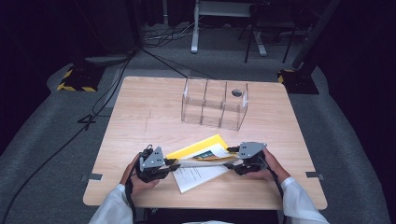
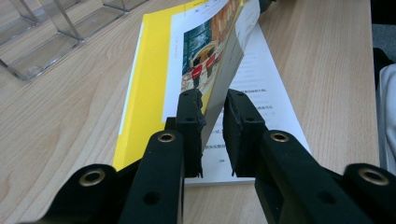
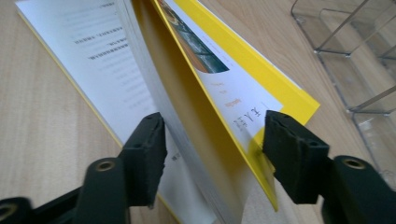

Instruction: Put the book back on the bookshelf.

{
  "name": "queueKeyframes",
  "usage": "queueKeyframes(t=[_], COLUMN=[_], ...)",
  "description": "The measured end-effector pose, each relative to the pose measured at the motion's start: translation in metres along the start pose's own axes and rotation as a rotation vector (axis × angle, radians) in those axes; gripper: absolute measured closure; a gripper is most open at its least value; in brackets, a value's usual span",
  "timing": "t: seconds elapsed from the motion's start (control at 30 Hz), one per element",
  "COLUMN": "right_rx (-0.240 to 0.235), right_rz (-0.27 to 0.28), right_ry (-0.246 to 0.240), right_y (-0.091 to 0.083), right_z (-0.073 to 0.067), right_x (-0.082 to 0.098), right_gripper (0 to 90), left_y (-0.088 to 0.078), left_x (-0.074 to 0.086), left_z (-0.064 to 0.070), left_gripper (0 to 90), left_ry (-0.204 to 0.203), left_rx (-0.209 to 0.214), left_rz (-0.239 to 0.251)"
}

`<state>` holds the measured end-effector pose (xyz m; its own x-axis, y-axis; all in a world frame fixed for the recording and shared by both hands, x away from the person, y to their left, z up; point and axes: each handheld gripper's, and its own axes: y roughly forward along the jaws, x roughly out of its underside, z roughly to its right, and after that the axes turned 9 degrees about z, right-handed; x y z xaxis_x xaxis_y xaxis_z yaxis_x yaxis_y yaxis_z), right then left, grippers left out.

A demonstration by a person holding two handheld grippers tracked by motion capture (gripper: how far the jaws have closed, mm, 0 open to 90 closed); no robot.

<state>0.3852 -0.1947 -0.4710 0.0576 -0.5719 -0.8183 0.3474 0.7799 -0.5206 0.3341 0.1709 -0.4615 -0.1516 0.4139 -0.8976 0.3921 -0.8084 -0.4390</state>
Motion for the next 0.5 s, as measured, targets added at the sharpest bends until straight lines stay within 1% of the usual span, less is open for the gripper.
queueKeyframes(t=[0.03,0.07,0.1,0.13,0.17,0.2,0.23,0.3,0.37,0.43,0.5], right_rx=[0.014,0.018,0.016,0.015,0.017,0.014,0.013,0.018,0.017,0.025,0.027], right_rz=[-0.005,-0.002,0.005,0.012,0.012,0.01,0.0,-0.012,-0.03,-0.034,-0.039], right_ry=[-0.024,-0.068,-0.077,-0.088,-0.097,-0.106,-0.126,-0.145,-0.173,-0.184,-0.188], right_y=[0.001,0.0,0.0,-0.001,-0.001,-0.001,-0.001,-0.001,0.0,0.0,0.0], right_z=[-0.002,-0.005,-0.006,-0.007,-0.007,-0.008,-0.009,-0.01,-0.012,-0.013,-0.014], right_x=[-0.001,-0.004,-0.005,-0.006,-0.007,-0.007,-0.008,-0.01,-0.013,-0.014,-0.015], right_gripper=[48.0,60.4,64.2,66.6,68.6,70.5,72.0,73.3,73.9,74.2,74.3], left_y=[0.0,-0.001,-0.003,-0.003,-0.004,-0.003,-0.003,0.0,0.003,0.006,0.01], left_x=[0.0,0.0,-0.001,-0.002,-0.003,-0.005,-0.006,-0.012,-0.017,-0.023,-0.03], left_z=[-0.001,-0.002,-0.002,-0.002,-0.001,0.001,0.003,0.012,0.019,0.025,0.033], left_gripper=[76.7,74.5,72.8,68.4,63.7,60.0,54.4,42.3,34.6,30.8,28.6], left_ry=[-0.007,-0.013,-0.022,-0.022,-0.027,-0.021,-0.012,0.006,0.027,0.044,0.048], left_rx=[0.003,0.009,0.001,-0.015,-0.022,-0.028,-0.04,-0.064,-0.08,-0.091,-0.096], left_rz=[0.004,0.007,0.009,0.006,-0.003,-0.019,-0.033,-0.067,-0.087,-0.099,-0.098])
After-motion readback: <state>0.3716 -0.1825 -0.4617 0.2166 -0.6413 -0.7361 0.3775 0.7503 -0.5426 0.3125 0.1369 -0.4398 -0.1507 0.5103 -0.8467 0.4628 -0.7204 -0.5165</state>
